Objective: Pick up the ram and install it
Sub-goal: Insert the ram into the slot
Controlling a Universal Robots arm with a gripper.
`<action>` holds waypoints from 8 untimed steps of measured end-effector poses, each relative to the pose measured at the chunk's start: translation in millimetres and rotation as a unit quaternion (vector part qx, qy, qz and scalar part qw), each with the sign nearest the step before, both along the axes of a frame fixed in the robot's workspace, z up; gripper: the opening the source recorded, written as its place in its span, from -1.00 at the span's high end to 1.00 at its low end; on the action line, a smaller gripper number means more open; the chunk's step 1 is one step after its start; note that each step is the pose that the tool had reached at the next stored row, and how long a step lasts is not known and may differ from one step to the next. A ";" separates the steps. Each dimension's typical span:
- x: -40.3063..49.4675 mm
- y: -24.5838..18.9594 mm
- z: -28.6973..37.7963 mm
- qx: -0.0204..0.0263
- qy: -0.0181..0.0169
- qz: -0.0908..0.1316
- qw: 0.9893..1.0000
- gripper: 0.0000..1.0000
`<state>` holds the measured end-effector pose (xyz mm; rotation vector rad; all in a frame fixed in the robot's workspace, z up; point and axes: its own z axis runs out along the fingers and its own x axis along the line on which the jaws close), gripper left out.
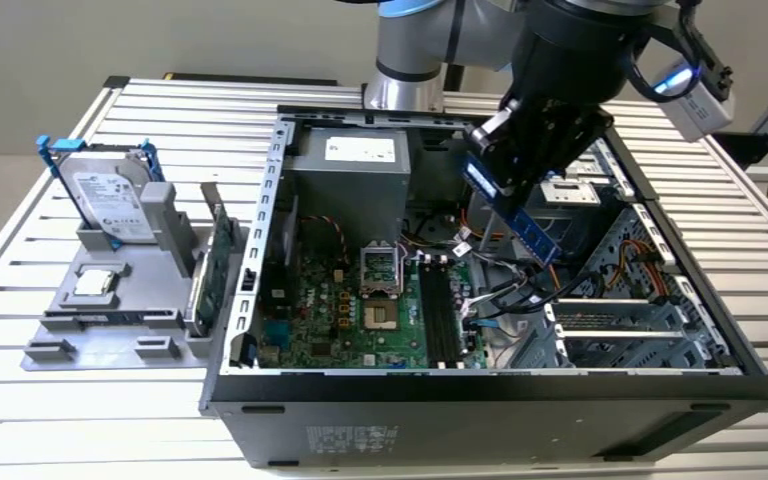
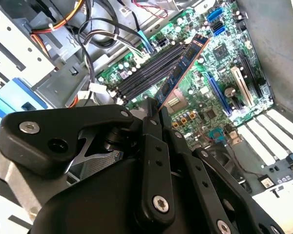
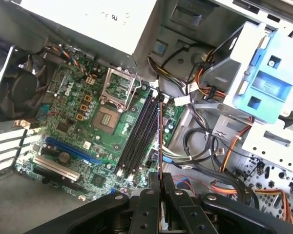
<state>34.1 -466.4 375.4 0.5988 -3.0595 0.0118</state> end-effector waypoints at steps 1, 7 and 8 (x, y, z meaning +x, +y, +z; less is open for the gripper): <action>0.0 0.0 0.0 0.000 -0.001 -0.003 1.000 1.00; 0.0 0.0 -0.1 0.000 -0.003 -0.021 1.000 1.00; 0.0 0.0 -0.1 0.000 -0.003 -0.025 1.000 1.00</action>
